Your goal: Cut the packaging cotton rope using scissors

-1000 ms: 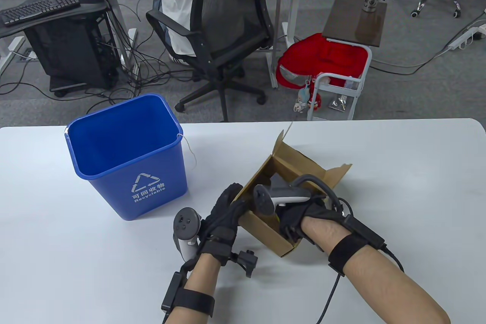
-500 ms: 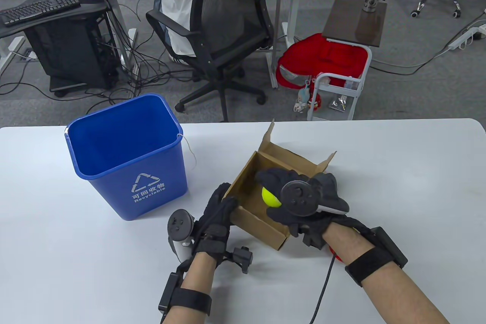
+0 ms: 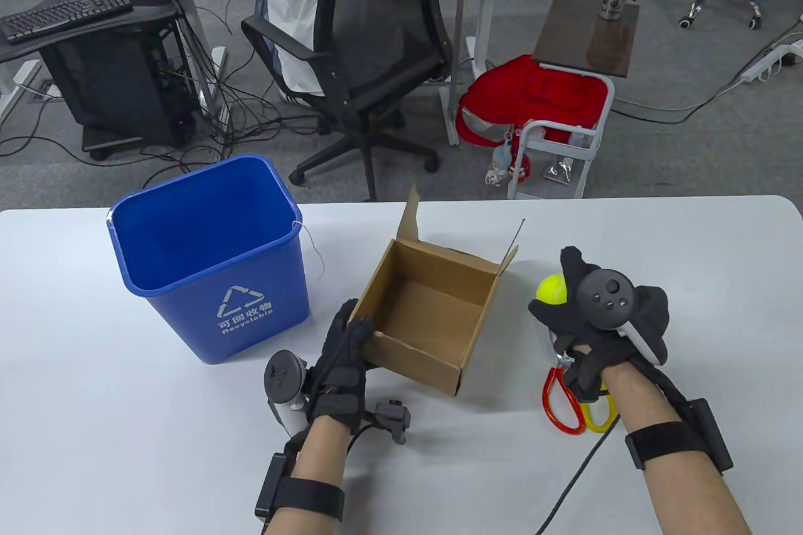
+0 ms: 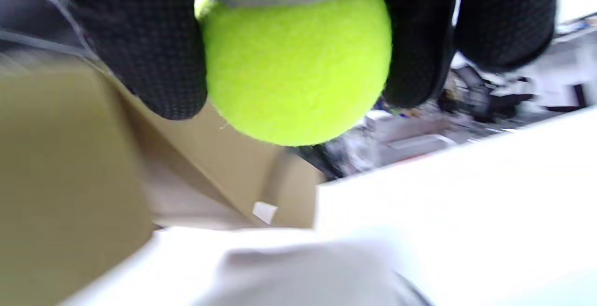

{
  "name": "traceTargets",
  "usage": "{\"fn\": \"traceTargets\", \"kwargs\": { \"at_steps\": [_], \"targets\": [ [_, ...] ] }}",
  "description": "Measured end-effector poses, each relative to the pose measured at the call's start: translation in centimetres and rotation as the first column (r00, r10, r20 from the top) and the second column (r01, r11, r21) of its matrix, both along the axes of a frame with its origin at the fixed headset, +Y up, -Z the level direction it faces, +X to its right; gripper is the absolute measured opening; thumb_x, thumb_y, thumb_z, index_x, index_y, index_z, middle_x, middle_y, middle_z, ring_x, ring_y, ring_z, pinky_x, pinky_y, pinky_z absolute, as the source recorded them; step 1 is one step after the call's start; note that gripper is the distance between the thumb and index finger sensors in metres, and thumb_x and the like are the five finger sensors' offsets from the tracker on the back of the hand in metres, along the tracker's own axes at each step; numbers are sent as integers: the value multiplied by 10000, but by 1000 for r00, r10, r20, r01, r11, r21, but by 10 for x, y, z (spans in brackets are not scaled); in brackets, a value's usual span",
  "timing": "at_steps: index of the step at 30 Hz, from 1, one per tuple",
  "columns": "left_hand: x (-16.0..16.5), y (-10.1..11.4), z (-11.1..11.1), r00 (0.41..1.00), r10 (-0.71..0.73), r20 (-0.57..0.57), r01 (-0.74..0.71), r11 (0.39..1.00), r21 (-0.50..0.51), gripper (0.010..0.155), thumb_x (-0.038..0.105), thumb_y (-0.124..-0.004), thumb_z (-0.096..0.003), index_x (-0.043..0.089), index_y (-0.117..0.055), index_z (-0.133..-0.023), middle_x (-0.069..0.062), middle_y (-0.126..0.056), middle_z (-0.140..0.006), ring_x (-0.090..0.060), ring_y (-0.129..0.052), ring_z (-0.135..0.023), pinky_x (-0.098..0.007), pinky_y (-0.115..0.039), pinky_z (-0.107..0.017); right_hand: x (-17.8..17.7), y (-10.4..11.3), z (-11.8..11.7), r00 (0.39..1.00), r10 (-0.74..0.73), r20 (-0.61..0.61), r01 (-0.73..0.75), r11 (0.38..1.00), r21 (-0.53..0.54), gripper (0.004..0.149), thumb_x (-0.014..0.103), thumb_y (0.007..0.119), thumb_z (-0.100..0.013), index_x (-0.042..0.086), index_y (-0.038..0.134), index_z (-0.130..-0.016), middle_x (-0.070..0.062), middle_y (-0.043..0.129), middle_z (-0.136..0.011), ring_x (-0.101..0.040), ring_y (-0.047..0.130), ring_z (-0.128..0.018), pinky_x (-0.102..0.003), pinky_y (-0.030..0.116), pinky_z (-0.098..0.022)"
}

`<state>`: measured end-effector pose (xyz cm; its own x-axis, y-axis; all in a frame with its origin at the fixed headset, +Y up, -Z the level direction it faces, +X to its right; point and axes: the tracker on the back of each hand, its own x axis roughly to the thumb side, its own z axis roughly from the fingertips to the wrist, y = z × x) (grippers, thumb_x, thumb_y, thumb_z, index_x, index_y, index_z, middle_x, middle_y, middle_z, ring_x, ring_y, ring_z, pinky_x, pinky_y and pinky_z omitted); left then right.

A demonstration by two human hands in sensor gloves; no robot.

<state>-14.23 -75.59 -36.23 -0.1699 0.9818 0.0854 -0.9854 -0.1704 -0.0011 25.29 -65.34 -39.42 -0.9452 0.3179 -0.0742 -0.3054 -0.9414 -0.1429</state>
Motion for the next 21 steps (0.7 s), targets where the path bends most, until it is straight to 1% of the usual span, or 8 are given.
{"fn": "traceTargets", "kwargs": {
  "at_steps": [5, 8, 11, 13, 14, 16, 19, 21],
  "targets": [
    [0, -1, 0, 1000, 11, 9, -11, 1000, 1, 827, 619, -732, -580, 109, -411, -1147, -324, -329, -1129, -686, -502, -872, -712, -607, -568, 29, -48, -14, 989, 57, 137, -22, 968, -249, 845, 434, 944, -396, 72, 589, -1071, -264, 736, -1027, -557, 732, -857, -778, 584, -600],
    [1, -1, 0, 1000, 15, 13, -15, 1000, 0, 830, 620, -732, -580, 109, -409, -1148, -324, -328, -1130, -685, -502, -873, -713, -607, -567, 40, -70, -18, 979, 100, 176, -32, 934, -355, 831, 417, 924, -415, 81, 564, -1085, -255, 708, -1058, -556, 671, -900, -786, 526, -630],
    [1, 0, 0, 1000, 23, 15, -23, 1000, -5, 828, 620, -731, -582, 110, -407, -1148, -322, -326, -1131, -685, -500, -874, -713, -607, -568, 48, -82, -17, 975, 106, 195, -21, 918, -395, 820, 440, 877, -442, 97, 525, -1098, -243, 662, -1088, -559, 639, -923, -780, 515, -639],
    [1, -1, 0, 1000, 27, 11, -27, 1000, -5, 828, 622, -729, -583, 111, -405, -1148, -323, -325, -1131, -684, -499, -876, -712, -606, -570, 50, -83, -16, 976, 32, 214, 47, 935, -352, 820, 409, 893, -438, 75, 533, -1094, -282, 645, -1084, -582, 609, -929, -791, 501, -631],
    [1, -1, 0, 1000, 28, 6, -28, 1000, 2, 828, 623, -727, -582, 115, -403, -1149, -319, -324, -1133, -682, -498, -878, -711, -605, -572, 51, -82, -15, 977, 37, 211, 44, 929, -367, 829, 416, 884, -444, 74, 510, -1100, -295, 583, -1111, -587, 566, -949, -793, 489, -632],
    [0, -2, 1, 999, 32, -3, -32, 999, 7, 827, 625, -724, -584, 117, -396, -1150, -316, -318, -1134, -680, -495, -883, -708, -606, -577, 51, -75, -11, 977, 61, 206, 10, 944, -329, 864, 458, 874, -442, 82, 476, -1110, -296, 474, -1150, -595, 487, -982, -811, 461, -632],
    [-2, -1, 1, 999, 29, -12, -29, 1000, 11, 827, 624, -724, -583, 117, -396, -1149, -317, -317, -1134, -680, -492, -884, -711, -604, -576, 43, -54, 3, 988, -6, 153, 22, 995, -98, 868, 483, 861, -443, 83, 476, -1110, -291, 437, -1161, -594, 448, -997, -824, 435, -629],
    [-3, -1, 1, 1000, 22, -16, -22, 1000, 13, 826, 624, -724, -584, 119, -396, -1149, -316, -316, -1134, -679, -490, -886, -710, -603, -578, 32, -38, 18, 995, -100, 17, 98, 991, 86, 840, 493, 846, -450, 81, 511, -1101, -287, 475, -1155, -583, 477, -996, -825, 447, -623]
  ]
}}
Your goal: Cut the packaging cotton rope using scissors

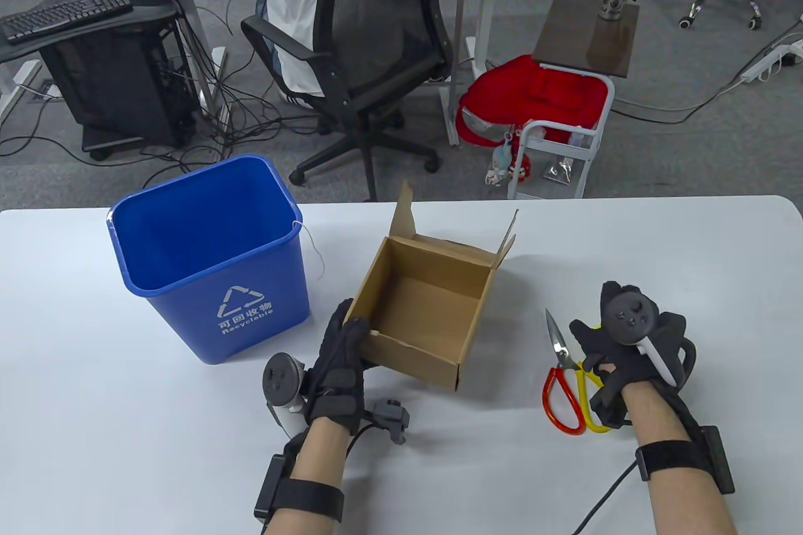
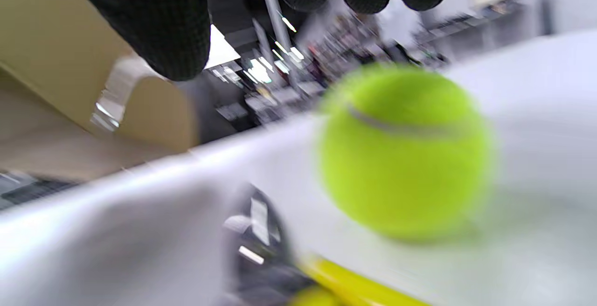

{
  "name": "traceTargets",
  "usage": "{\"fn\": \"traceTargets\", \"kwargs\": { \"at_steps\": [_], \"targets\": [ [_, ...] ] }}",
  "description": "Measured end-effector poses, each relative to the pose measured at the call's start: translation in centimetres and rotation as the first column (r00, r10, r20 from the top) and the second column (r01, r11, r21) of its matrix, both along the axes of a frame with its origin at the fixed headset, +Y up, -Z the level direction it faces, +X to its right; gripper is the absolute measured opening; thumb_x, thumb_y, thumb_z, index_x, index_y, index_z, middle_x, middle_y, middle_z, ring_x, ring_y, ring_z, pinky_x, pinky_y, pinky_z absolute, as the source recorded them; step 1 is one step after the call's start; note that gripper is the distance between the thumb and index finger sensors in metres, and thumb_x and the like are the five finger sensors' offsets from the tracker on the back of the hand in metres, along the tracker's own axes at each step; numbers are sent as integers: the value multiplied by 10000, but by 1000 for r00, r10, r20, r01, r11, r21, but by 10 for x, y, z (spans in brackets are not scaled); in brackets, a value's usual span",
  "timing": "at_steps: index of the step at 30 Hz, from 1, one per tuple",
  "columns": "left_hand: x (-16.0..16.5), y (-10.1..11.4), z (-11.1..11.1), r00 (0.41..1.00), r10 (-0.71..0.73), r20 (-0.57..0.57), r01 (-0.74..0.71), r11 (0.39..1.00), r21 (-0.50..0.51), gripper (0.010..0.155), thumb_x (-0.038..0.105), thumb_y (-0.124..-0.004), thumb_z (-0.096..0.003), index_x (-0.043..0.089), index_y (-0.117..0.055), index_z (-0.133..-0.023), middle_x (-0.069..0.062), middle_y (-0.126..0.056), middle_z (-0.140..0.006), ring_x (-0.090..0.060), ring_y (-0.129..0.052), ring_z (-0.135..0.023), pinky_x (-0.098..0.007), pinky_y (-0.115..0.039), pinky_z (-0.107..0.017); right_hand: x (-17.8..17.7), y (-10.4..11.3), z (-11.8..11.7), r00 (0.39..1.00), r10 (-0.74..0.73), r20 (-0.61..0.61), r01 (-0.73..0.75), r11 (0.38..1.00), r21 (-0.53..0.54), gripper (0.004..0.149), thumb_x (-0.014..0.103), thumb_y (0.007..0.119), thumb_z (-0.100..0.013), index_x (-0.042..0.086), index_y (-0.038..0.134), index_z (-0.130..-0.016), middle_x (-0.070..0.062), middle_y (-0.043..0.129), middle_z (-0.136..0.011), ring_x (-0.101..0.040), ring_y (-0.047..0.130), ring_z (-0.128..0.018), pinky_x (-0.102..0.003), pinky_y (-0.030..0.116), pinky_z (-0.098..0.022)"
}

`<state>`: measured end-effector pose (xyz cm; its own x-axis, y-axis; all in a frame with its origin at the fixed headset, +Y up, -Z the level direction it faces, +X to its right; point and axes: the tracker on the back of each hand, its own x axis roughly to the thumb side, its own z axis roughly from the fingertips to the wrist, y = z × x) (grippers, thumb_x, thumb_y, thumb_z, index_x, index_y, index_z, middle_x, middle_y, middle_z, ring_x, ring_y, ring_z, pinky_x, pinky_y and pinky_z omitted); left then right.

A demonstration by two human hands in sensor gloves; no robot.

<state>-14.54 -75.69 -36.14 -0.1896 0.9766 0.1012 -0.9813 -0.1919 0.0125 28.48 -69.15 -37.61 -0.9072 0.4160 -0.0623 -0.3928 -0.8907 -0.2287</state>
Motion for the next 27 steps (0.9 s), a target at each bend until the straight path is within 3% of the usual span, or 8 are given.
{"fn": "traceTargets", "kwargs": {
  "at_steps": [2, 4, 10, 27],
  "targets": [
    [-1, 0, 0, 1000, -8, -3, 8, 1000, 2, 827, 624, -723, -584, 120, -392, -1150, -317, -314, -1134, -680, -489, -887, -710, -603, -578, -16, 11, 16, 987, -54, -153, 78, 985, 156, 828, 502, 835, -460, 80, 524, -1100, -293, 494, -1148, -581, 486, -992, -829, 443, -615],
    [-1, 0, 0, 1000, -11, -4, 11, 1000, 1, 828, 625, -722, -585, 119, -392, -1151, -314, -312, -1135, -680, -488, -887, -712, -603, -577, -29, 17, 27, 968, -68, -243, 122, 970, 212, 847, 538, 828, -455, 94, 524, -1108, -290, 488, -1158, -580, 476, -1001, -833, 441, -614],
    [-1, -3, 1, 1000, -31, -4, 31, 999, 8, 827, 620, -727, -583, 116, -395, -1149, -320, -311, -1133, -684, -486, -885, -714, -601, -576, -65, 10, 52, 876, -204, -437, 327, 918, 226, 909, 597, 840, -436, 119, 510, -1136, -298, 436, -1191, -616, 407, -1024, -873, 399, -604],
    [2, 2, 0, 999, -35, 17, 35, 999, 24, 836, 623, -713, -592, 139, -336, -1159, -307, -279, -1141, -676, -462, -903, -711, -589, -594, -71, -3, 56, 868, -178, -463, 320, 914, 248, 904, 604, 817, -447, 109, 497, -1132, -307, 463, -1174, -599, 448, -1015, -860, 397, -616]
  ]
}}
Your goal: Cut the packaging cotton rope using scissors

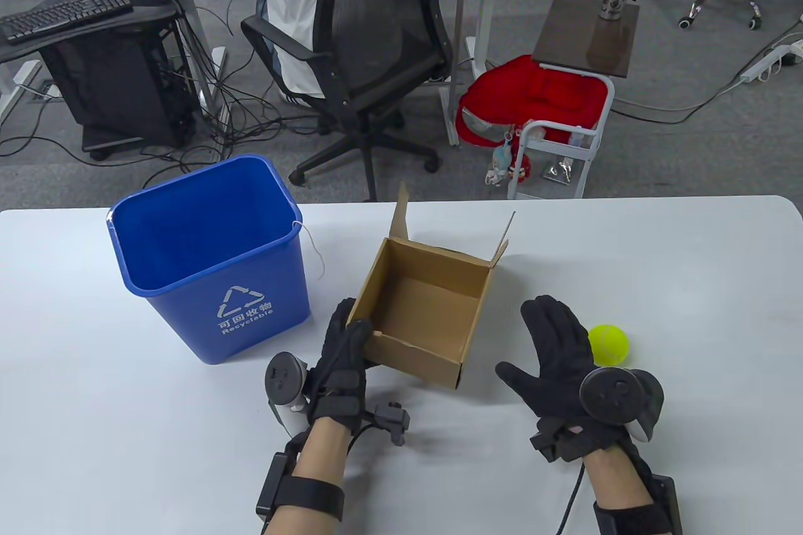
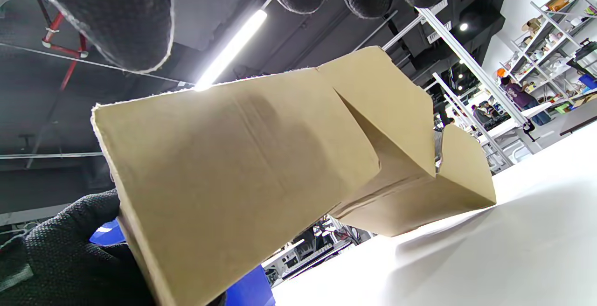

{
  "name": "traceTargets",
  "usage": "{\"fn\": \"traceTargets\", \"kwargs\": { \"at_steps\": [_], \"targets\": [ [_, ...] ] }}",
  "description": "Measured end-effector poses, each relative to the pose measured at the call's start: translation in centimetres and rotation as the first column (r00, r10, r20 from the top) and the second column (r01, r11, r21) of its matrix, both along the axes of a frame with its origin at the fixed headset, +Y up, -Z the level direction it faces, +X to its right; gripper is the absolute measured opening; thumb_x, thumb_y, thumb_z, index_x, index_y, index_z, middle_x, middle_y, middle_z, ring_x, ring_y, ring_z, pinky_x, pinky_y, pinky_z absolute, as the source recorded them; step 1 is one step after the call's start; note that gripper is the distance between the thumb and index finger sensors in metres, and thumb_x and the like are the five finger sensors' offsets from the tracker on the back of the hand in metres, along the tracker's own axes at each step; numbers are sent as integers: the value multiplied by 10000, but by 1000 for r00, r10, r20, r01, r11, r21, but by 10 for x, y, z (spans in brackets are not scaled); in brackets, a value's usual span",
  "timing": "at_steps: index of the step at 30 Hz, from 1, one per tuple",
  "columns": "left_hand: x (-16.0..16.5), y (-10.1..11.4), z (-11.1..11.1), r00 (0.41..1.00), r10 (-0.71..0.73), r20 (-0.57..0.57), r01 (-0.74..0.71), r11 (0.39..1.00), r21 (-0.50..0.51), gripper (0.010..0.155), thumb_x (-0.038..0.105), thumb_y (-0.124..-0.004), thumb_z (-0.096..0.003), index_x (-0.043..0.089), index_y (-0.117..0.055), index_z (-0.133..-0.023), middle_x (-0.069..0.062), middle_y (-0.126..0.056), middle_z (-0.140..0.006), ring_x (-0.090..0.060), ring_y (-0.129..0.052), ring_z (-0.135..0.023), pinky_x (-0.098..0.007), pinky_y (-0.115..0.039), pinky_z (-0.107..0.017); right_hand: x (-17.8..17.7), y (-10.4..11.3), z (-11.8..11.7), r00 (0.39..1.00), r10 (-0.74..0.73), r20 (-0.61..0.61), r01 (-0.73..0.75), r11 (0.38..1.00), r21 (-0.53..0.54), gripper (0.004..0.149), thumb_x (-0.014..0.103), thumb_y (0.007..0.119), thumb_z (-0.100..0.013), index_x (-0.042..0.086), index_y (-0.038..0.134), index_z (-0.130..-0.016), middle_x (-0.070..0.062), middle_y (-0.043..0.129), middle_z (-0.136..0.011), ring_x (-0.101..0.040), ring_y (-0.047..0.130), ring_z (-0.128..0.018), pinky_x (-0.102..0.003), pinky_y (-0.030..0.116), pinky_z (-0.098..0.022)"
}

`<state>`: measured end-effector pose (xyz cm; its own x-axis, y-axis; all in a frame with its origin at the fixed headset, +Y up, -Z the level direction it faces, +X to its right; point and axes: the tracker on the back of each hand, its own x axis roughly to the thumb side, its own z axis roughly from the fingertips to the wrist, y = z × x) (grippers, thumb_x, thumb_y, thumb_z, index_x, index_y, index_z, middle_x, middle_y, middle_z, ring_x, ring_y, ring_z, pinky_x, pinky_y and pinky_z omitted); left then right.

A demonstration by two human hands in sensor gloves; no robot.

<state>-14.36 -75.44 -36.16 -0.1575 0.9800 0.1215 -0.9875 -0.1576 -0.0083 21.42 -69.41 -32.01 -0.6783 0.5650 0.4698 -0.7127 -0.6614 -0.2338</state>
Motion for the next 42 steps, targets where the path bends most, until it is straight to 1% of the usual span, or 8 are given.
{"fn": "traceTargets", "kwargs": {
  "at_steps": [4, 9, 14, 18, 24, 30, 33, 42],
  "targets": [
    [-2, 18, 2, 1000, 16, 1, -16, 999, 42, 830, 625, -710, -595, 142, -339, -1160, -304, -279, -1143, -673, -463, -904, -706, -590, -596, 6, 2, 1, 999, -30, 13, 30, 1000, 5, 906, 599, 818, -449, 103, 490, -1132, -306, 463, -1174, -596, 456, -1013, -858, 394, -620],
    [-2, 59, 6, 1000, 19, -21, -16, 990, 141, 825, 625, -714, -592, 141, -354, -1156, -303, -285, -1141, -671, -468, -901, -704, -593, -595, 18, 3, -1, 996, -87, 33, 87, 996, 3, 906, 594, 818, -451, 99, 483, -1133, -302, 464, -1173, -592, 465, -1012, -856, 391, -624],
    [-8, 102, 8, 994, 105, -28, -97, 975, 201, 824, 624, -712, -596, 141, -349, -1156, -304, -283, -1139, -670, -464, -901, -702, -589, -599, 21, -2, -4, 993, -114, 34, 114, 993, -22, 905, 592, 816, -454, 95, 480, -1133, -306, 462, -1171, -593, 467, -1010, -856, 390, -622],
    [-35, 149, 8, 991, 78, -113, -43, 959, 281, 823, 627, -708, -599, 143, -344, -1157, -303, -279, -1140, -669, -460, -904, -700, -589, -604, 18, -3, -4, 994, -106, 24, 106, 994, -33, 904, 595, 811, -457, 94, 480, -1133, -307, 465, -1170, -595, 477, -1005, -855, 397, -619],
    [-99, 193, -1, 951, 69, -302, 35, 945, 326, 821, 628, -700, -602, 147, -331, -1155, -296, -257, -1142, -664, -437, -918, -699, -578, -617, 13, -8, -5, 995, -101, 1, 101, 993, -57, 898, 595, 805, -460, 92, 483, -1132, -313, 472, -1166, -594, 490, -999, -854, 402, -616],
    [-158, 202, -11, 860, -19, -510, 153, 963, 223, 826, 617, -700, -605, 138, -305, -1149, -298, -228, -1132, -669, -406, -916, -706, -561, -620, 9, -15, -8, 995, -102, -22, 100, 990, -95, 896, 594, 800, -463, 89, 484, -1132, -315, 480, -1162, -595, 503, -994, -854, 408, -613],
    [-179, 202, -11, 817, -56, -574, 192, 965, 178, 827, 607, -705, -606, 133, -294, -1145, -300, -216, -1126, -674, -387, -911, -712, -548, -619, 9, -16, -8, 994, -109, -27, 106, 989, -101, 891, 592, 798, -465, 90, 485, -1131, -316, 489, -1160, -595, 509, -991, -853, 411, -613],
    [-192, 192, -22, 742, -238, -626, 295, 956, -14, 823, 580, -726, -610, 106, -312, -1141, -312, -223, -1119, -695, -357, -893, -733, -522, -605, 7, -16, -8, 989, -139, -49, 133, 984, -114, 882, 588, 790, -470, 86, 489, -1130, -316, 509, -1153, -596, 531, -981, -852, 422, -609]
  ]
}}
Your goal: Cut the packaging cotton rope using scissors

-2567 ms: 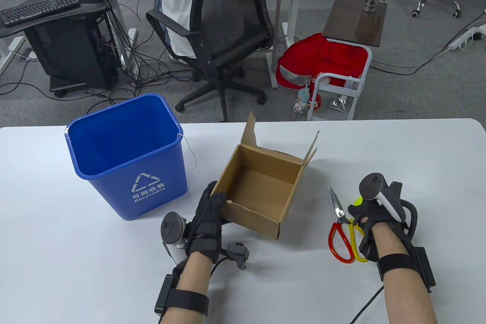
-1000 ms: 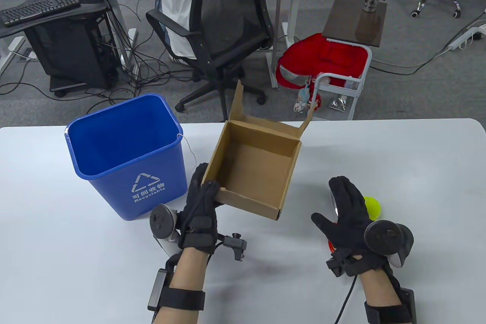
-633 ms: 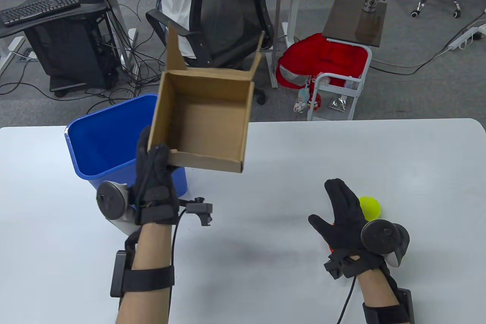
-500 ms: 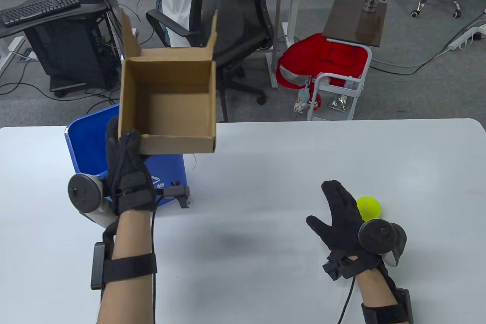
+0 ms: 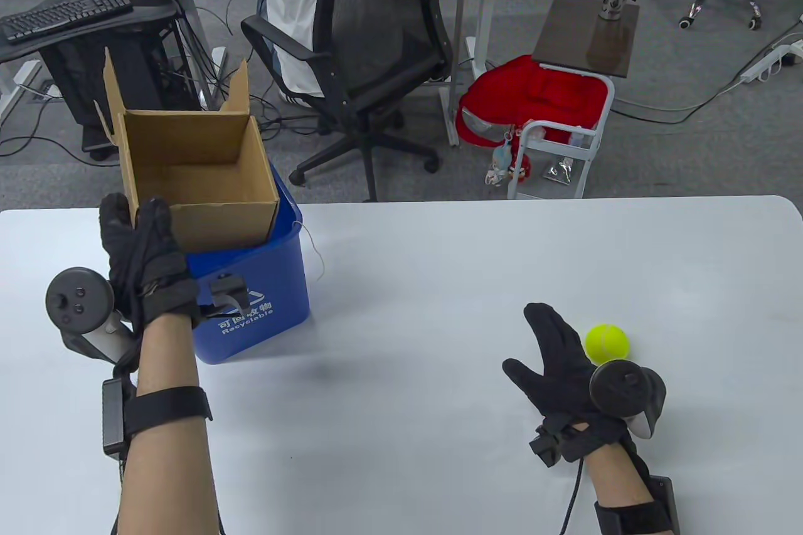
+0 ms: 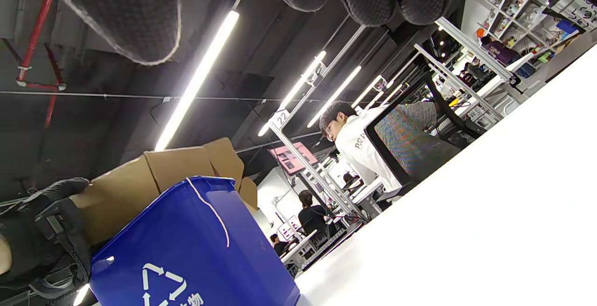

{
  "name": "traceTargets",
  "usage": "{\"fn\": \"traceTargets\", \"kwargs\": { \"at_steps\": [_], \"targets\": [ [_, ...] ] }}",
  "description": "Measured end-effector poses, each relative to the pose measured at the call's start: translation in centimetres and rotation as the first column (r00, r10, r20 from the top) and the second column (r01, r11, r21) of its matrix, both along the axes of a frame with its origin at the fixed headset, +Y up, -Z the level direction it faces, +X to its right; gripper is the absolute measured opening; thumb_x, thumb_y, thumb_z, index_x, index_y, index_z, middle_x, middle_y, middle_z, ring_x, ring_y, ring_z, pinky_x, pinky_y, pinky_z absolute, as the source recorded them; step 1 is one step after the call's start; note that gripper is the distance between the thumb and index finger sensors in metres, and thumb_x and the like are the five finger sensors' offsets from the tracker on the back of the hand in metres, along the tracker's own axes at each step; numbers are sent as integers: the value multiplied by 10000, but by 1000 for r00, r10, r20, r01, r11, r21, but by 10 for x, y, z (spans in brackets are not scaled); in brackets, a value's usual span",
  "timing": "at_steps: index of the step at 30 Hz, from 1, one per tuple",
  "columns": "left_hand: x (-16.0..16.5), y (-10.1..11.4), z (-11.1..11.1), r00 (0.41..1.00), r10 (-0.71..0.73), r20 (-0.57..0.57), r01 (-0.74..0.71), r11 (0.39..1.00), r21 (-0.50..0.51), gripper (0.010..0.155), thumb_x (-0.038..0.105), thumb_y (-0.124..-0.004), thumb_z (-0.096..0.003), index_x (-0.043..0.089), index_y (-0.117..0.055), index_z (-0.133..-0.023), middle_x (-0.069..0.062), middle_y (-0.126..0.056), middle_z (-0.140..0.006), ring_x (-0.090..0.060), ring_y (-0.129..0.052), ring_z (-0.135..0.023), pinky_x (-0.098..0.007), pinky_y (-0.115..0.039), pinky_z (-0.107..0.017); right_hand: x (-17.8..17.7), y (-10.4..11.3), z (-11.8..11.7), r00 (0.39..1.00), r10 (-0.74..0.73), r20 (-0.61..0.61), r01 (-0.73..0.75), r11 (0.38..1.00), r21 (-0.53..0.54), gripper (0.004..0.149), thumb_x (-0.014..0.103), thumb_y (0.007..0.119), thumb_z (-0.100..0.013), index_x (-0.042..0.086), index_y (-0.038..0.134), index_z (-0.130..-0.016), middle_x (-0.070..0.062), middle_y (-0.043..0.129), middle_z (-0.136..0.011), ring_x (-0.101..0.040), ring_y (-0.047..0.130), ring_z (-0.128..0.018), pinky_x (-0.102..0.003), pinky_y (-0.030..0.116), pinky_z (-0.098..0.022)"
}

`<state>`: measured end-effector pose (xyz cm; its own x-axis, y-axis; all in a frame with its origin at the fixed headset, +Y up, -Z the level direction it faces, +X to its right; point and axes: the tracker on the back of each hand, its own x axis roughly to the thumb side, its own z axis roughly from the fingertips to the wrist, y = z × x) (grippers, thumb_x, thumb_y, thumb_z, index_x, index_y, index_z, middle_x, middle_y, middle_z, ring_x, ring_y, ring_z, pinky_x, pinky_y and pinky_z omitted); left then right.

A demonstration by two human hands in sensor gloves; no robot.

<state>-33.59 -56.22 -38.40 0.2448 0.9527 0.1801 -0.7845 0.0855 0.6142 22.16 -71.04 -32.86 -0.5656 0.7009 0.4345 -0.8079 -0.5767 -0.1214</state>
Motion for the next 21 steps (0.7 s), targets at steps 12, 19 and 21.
{"fn": "traceTargets", "kwargs": {
  "at_steps": [12, 19, 21],
  "targets": [
    [3, -7, -4, 996, -82, -39, 78, 992, -102, 816, 546, -731, -614, 55, -332, -1130, -333, -233, -1102, -679, -225, -905, -748, -341, -642, 0, -1, -1, 999, -34, -19, 33, 999, -24, 871, 582, 775, -479, 83, 485, -1131, -321, 535, -1141, -599, 564, -965, -851, 433, -604],
    [12, -6, -3, 997, -78, -25, 76, 996, -43, 707, 431, -660, -624, 32, -351, -1119, -315, -283, -1109, -583, -159, -993, -682, -103, -627, 0, -2, -1, 999, -41, -26, 40, 998, -41, 870, 580, 773, -482, 83, 479, -1132, -322, 550, -1135, -595, 605, -947, -852, 433, -602],
    [14, -4, -3, 995, -99, -9, 99, 995, -34, 677, 434, -649, -624, 47, -397, -1119, -309, -301, -1113, -581, -172, -997, -674, -96, -627, -1, -2, -1, 999, -42, -29, 41, 998, -47, 871, 579, 773, -481, 82, 476, -1133, -322, 553, -1133, -594, 619, -940, -852, 434, -602]
  ]
}}
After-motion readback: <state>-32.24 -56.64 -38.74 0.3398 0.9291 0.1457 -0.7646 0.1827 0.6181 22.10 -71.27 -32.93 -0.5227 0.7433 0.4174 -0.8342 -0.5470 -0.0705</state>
